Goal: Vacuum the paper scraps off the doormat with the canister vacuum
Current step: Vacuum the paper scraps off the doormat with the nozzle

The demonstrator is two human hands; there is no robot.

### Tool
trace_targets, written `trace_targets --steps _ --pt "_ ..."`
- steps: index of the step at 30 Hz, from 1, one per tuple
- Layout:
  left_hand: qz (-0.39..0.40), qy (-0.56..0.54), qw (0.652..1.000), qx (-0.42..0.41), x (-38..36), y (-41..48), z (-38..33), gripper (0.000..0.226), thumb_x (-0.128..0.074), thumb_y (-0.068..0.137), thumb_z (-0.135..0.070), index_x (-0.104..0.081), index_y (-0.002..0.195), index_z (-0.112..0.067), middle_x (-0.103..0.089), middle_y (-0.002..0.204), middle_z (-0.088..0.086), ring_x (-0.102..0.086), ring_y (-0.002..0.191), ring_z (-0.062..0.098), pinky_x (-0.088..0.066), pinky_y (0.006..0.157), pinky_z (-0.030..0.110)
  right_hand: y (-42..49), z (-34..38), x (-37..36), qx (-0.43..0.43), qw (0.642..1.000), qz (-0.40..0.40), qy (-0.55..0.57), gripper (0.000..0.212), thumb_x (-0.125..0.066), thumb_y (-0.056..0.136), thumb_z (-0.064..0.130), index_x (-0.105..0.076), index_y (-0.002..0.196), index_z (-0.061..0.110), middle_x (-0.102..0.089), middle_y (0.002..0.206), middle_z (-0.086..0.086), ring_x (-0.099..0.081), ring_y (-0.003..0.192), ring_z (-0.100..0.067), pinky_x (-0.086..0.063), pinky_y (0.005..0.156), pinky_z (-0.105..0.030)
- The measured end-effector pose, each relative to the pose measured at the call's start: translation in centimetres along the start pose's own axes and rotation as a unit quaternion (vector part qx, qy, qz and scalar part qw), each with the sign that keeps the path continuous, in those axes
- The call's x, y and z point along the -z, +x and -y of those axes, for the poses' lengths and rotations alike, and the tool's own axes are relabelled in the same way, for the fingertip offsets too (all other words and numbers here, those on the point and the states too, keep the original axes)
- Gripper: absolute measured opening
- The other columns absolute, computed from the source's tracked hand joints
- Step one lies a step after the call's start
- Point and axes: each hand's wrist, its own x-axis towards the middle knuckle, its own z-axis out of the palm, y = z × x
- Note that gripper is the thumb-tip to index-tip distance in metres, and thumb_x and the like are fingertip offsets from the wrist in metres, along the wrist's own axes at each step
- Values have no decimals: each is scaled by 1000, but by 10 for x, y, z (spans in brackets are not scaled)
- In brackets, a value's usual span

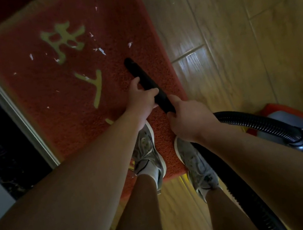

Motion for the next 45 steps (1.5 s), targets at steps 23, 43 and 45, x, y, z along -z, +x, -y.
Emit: trace_targets --steps 23,43,45 --pt "18 48 999 -17 -5 25 -37 76 -62 96 1 -24 159 -22 -45 149 15 -55 108 25 -58 91 43 23 10 17 -23 997 -37 63 50 -43 100 25 -37 149 29 -67 97 -10 -62 84 -30 -55 73 -42" --pt "-7 -12 1000 -9 30 31 -45 76 -60 96 5 -25 158 -21 -43 150 16 -56 125 35 -60 90 45 35 39 15 21 999 -35 34 44 -46 100 27 -42 145 26 -64 89 -5 -59 74 -25 -52 66 -37" --pt "-13 -19 1000 -10 38 32 -43 76 -60 96 4 -26 158 -22 -45 149 16 -57 124 33 -61 85 39 36 44 14 27 999 -27 29 46 -45 101 27 -40 147 26 -65 93 -8 -61 79 -28 -53 69 -38"
